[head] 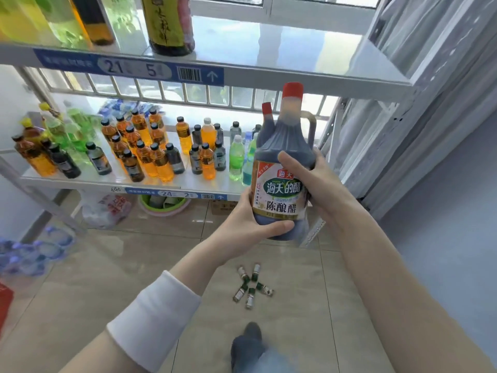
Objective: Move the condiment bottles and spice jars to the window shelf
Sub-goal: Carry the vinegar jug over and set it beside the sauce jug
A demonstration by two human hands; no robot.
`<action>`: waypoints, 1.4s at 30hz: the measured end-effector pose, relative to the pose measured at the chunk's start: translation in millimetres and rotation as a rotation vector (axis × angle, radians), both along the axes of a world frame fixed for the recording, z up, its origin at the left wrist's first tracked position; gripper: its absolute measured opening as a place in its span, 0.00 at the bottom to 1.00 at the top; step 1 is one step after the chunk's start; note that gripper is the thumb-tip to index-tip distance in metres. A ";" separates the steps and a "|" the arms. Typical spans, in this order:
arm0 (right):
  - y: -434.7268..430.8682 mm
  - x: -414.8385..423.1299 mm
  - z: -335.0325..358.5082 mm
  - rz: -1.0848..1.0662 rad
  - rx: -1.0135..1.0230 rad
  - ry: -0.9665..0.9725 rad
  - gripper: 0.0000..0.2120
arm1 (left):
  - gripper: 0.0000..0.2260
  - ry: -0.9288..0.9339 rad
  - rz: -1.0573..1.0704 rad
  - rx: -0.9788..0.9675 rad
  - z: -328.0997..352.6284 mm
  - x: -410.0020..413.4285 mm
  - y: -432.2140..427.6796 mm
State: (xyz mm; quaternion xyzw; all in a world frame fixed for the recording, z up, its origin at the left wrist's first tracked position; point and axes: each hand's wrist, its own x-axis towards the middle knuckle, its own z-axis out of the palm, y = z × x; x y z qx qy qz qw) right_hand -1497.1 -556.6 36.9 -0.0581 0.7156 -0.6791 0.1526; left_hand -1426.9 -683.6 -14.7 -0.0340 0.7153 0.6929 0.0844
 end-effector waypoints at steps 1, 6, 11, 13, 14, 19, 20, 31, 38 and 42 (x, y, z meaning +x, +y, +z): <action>-0.4 -17.2 4.8 0.004 -0.002 0.005 0.34 | 0.34 0.002 -0.004 -0.003 4.1 -17.0 -1.0; -15.4 -89.1 27.0 0.054 -0.047 0.037 0.37 | 0.32 0.067 0.042 -0.025 23.1 -87.4 -13.1; -48.0 -154.9 47.7 0.074 -0.017 0.102 0.38 | 0.33 0.124 0.080 -0.092 42.8 -151.3 -44.8; -62.0 -177.3 59.1 0.076 -0.040 0.131 0.35 | 0.32 0.145 0.075 -0.091 52.4 -177.0 -60.4; -69.2 -188.0 64.6 0.075 -0.057 0.144 0.33 | 0.32 0.162 0.072 -0.113 58.0 -189.5 -68.4; -110.6 -239.9 89.4 0.082 -0.121 0.230 0.32 | 0.30 0.246 0.072 -0.189 83.9 -249.6 -117.3; -119.8 -249.8 94.9 0.087 -0.124 0.247 0.31 | 0.31 0.263 0.075 -0.217 88.8 -261.6 -128.3; -189.7 -331.3 95.4 0.083 -0.064 0.349 0.28 | 0.34 0.271 0.027 -0.296 91.4 -352.4 -203.6; -199.7 -346.0 81.2 0.101 -0.075 0.425 0.31 | 0.35 0.245 0.011 -0.281 80.5 -369.5 -215.3; -203.4 -351.1 74.4 0.115 -0.070 0.470 0.33 | 0.36 0.229 0.033 -0.305 80.1 -374.0 -218.0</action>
